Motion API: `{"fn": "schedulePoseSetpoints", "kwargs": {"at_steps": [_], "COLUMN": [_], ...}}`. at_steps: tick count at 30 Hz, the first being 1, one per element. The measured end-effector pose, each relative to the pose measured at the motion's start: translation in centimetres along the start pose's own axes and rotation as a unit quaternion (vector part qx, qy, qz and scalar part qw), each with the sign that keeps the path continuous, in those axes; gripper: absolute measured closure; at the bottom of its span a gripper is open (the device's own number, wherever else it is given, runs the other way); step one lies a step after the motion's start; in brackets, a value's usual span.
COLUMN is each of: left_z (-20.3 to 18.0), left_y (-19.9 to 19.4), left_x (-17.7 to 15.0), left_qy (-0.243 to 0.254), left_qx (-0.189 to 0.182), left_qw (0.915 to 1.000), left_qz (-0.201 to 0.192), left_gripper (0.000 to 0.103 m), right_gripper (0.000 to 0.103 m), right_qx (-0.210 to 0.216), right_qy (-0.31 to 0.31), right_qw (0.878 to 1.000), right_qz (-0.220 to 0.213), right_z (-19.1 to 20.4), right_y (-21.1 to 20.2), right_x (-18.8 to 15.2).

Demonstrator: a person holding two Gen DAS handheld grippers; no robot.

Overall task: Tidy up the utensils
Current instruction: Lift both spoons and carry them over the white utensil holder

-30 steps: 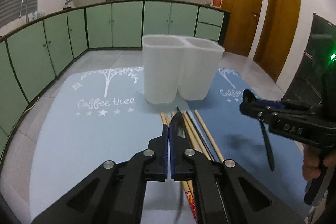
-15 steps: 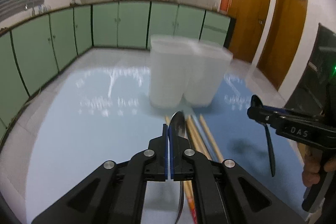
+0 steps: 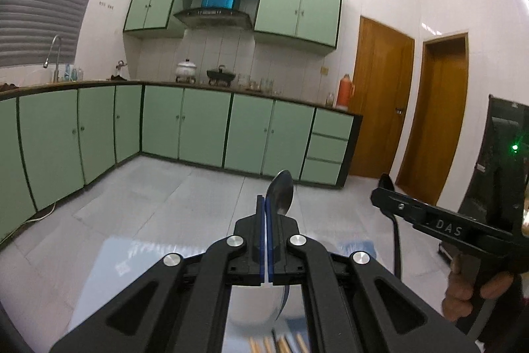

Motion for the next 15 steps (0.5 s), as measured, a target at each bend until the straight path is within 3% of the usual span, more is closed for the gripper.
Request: {"fn": "schedulePoseSetpoints", "kwargs": {"at_steps": [6,10,15], "left_z": [0.3,1.3,2.0], "left_y": [3.3,5.1,5.8], "left_x": [0.8,0.0,0.4], "left_qy": [0.007,0.009,-0.029], "left_qx": [0.011,0.029,0.025], "left_qw": [0.9998,0.9995,0.9992], "left_qz": [-0.015,-0.013,-0.015], "left_gripper": [0.102,0.102,0.102], "right_gripper": [0.071,0.071,0.071], "right_qx": [-0.013,-0.025,-0.030], "right_qy": [0.007,0.006,-0.009], "right_qw": [0.999,0.999,0.999], "right_qz": [-0.029,-0.029,-0.012], "right_z": [-1.5,-2.5,-2.4], "right_y": [4.4,7.5,9.3], "right_x": [1.4,0.4,-1.5]}}
Point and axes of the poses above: each gripper's, at about its wrist camera, not at the fingertips, and y roughly the way its jaws point, z to its left, x to its top, the point moved 10 cm from there along y, roughly the way its jaws point, and after that the axes turned 15 degrees about -z, right-handed, at the moved point
